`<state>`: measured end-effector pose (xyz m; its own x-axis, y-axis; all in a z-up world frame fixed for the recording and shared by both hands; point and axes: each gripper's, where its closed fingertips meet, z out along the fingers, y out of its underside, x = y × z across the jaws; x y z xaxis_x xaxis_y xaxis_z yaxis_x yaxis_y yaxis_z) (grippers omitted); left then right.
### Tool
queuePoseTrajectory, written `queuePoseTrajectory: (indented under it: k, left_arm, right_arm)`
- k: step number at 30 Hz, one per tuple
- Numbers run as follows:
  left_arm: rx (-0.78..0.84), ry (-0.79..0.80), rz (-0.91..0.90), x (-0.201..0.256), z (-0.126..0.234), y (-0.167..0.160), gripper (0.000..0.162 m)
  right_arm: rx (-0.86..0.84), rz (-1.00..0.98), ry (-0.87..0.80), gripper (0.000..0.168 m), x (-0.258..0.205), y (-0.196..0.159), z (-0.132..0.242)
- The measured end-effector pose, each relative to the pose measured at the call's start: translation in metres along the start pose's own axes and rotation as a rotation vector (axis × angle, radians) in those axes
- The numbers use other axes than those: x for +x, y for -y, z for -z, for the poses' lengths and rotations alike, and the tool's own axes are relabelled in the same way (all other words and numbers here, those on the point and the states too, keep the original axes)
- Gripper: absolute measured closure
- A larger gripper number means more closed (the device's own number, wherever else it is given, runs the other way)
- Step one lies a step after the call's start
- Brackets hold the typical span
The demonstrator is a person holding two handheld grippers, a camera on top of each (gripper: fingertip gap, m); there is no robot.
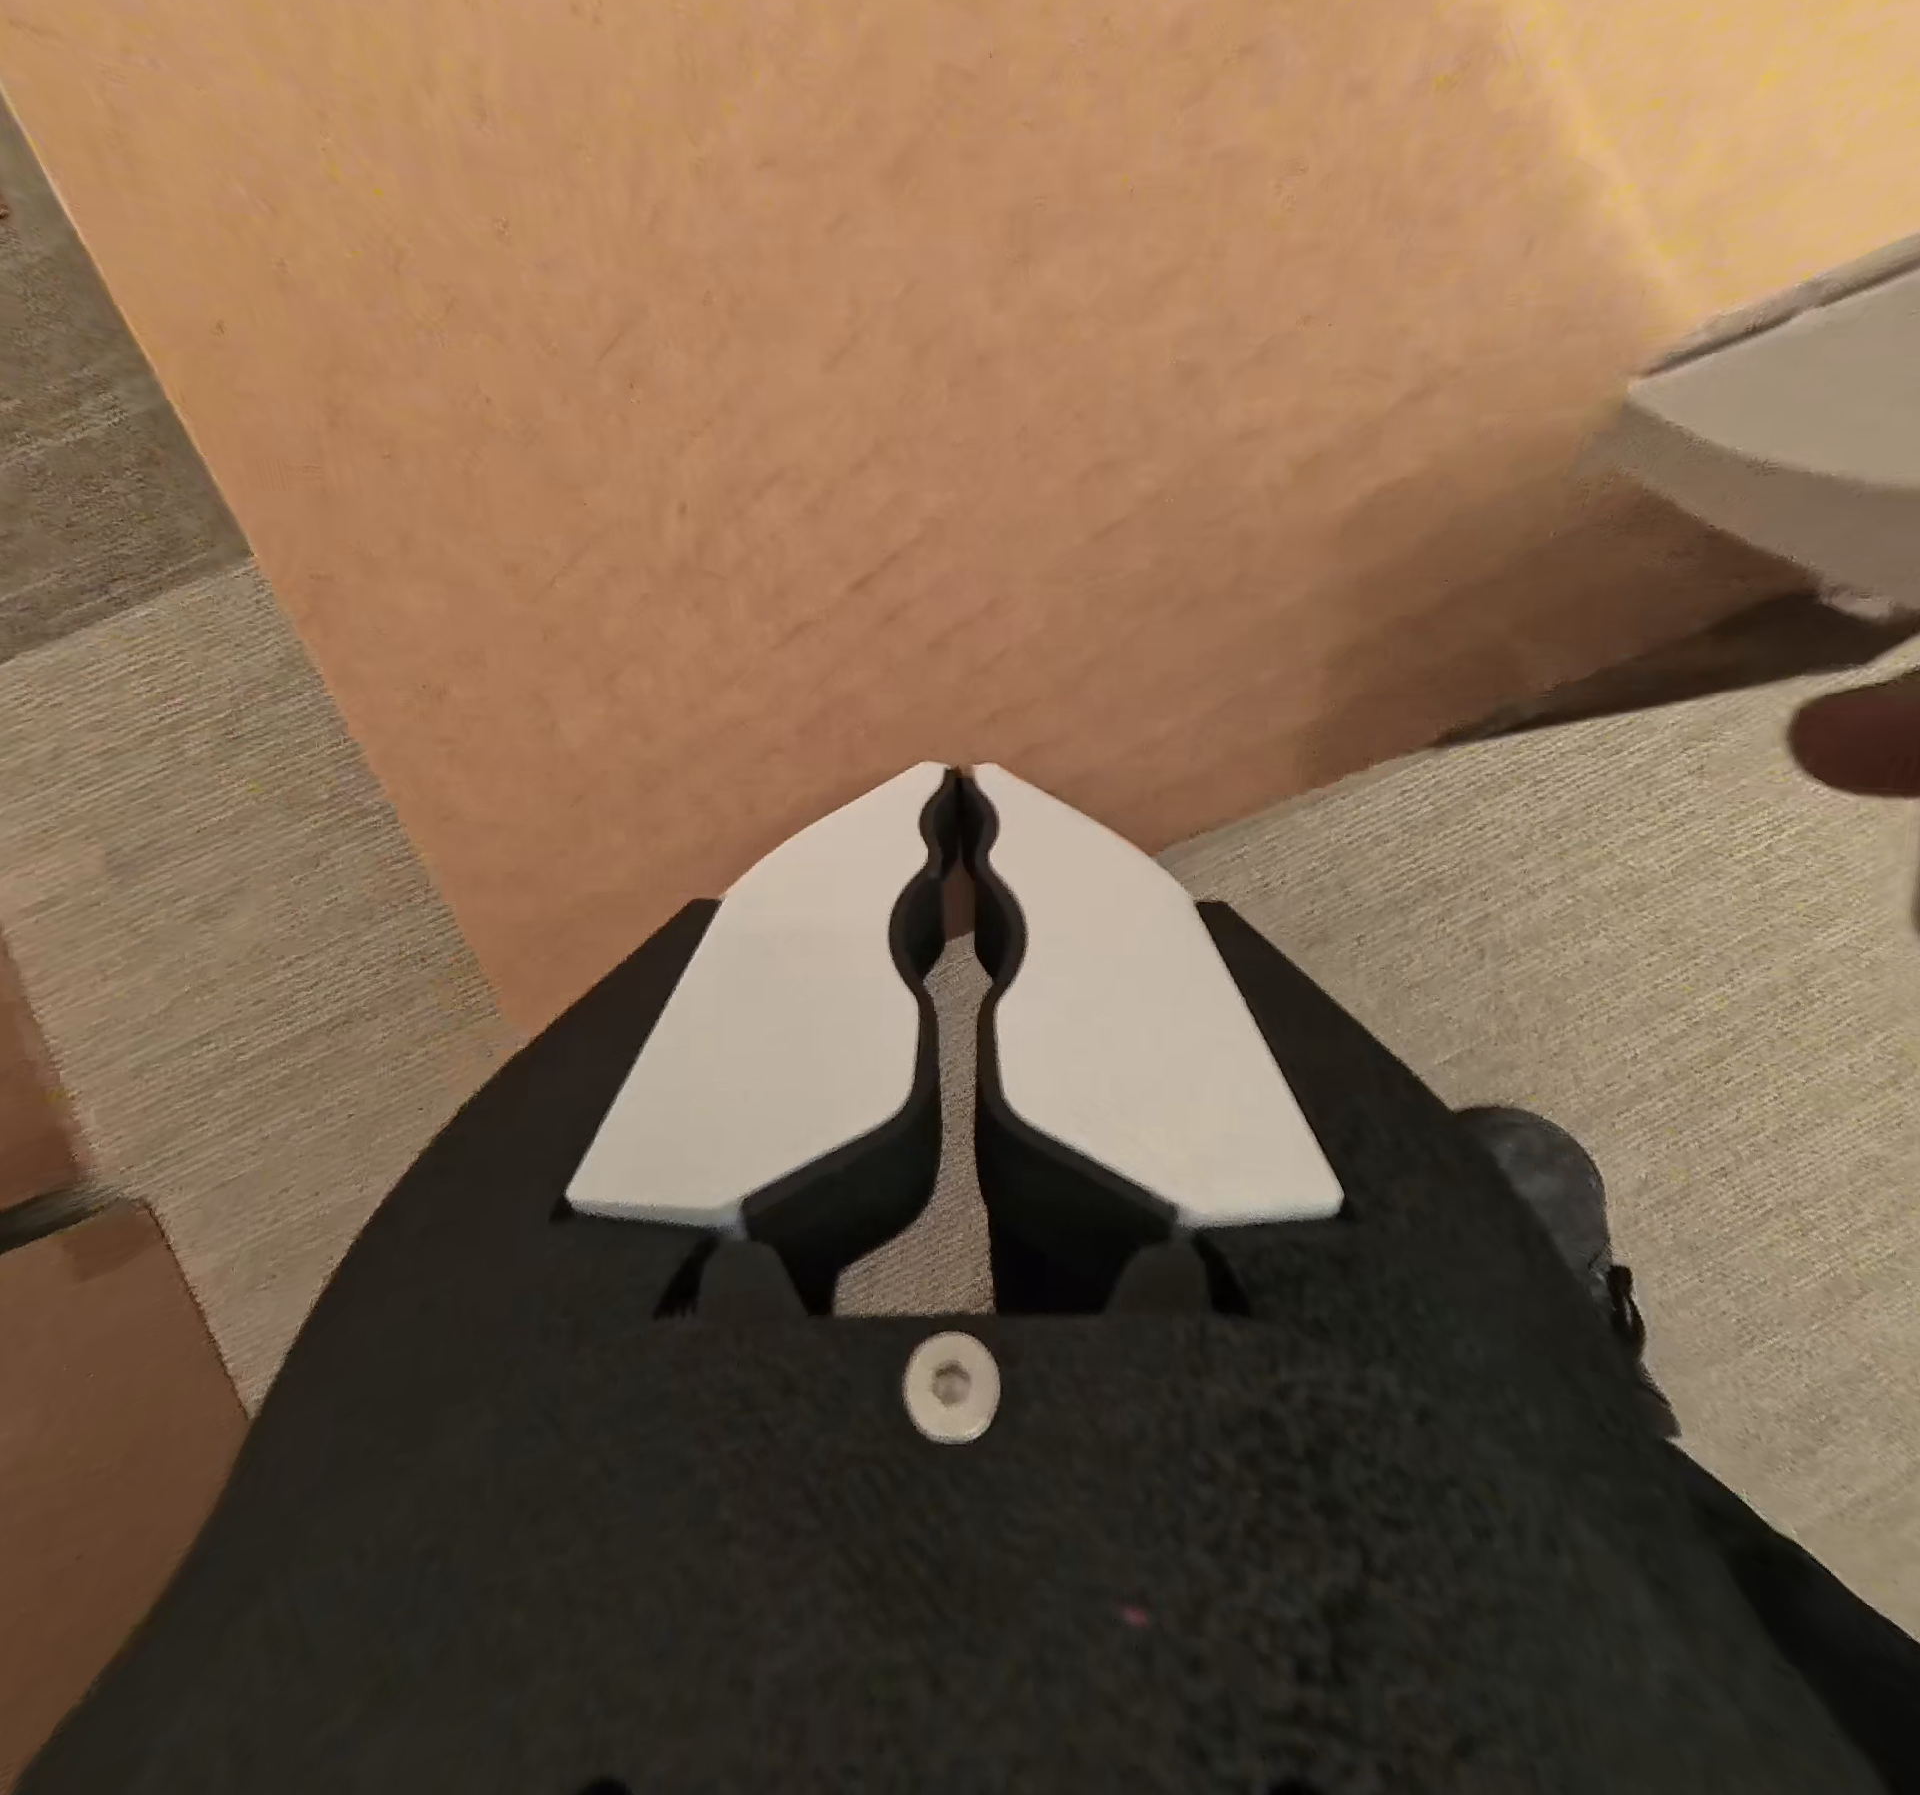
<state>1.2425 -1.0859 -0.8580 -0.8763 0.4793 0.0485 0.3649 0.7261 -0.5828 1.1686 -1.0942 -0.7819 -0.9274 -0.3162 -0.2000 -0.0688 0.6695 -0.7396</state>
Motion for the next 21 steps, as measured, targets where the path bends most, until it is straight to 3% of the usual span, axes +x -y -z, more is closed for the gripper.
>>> queuePoseTrajectory:
  k: [8,14,21]
  left_arm:
    - [0.021,-0.058,0.028,0.031,-0.035,-0.005,0.162]
    - [0.028,-0.112,-0.054,0.069,-0.058,0.003,0.162]
    - [0.039,-0.125,-0.03,0.065,-0.058,0.001,0.162]
  right_arm:
    - [0.108,-0.155,0.029,0.168,0.032,0.002,0.041]
    - [0.137,-0.112,-0.037,0.168,0.065,0.012,0.068]
    - [0.157,-0.134,-0.059,0.168,0.092,0.027,0.076]
